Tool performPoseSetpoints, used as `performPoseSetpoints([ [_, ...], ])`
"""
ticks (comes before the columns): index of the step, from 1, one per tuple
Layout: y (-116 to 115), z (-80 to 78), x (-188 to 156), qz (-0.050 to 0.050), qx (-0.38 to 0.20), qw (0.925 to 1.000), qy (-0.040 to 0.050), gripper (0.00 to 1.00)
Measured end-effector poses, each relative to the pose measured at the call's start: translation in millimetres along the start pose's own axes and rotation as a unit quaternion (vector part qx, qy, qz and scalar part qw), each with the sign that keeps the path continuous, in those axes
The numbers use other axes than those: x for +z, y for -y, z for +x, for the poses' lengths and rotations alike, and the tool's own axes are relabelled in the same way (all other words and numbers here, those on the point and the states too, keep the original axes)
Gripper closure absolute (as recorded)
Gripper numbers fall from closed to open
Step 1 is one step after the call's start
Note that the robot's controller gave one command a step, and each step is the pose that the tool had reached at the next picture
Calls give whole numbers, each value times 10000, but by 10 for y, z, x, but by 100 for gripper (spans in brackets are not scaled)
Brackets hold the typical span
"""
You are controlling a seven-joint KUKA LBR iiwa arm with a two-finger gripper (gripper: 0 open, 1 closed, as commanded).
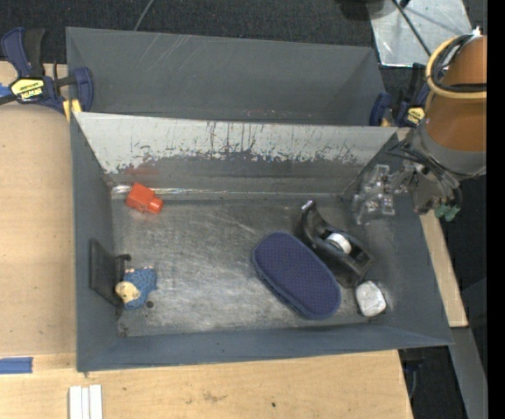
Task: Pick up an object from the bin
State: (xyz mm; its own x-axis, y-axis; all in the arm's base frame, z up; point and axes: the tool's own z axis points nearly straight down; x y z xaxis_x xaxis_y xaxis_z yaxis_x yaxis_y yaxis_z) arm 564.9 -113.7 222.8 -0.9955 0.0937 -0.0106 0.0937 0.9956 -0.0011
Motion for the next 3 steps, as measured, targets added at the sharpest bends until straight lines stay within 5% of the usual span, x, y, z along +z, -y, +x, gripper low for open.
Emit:
performPoseSetpoints([
  [1, -3, 4, 50, -4, 0, 10000, -34, 0],
  [2, -275, 147, 1186, 2, -393, 9992, 13, 0],
  [3, -293, 128, 1190, -9, -401, 9992, 54, 100],
])
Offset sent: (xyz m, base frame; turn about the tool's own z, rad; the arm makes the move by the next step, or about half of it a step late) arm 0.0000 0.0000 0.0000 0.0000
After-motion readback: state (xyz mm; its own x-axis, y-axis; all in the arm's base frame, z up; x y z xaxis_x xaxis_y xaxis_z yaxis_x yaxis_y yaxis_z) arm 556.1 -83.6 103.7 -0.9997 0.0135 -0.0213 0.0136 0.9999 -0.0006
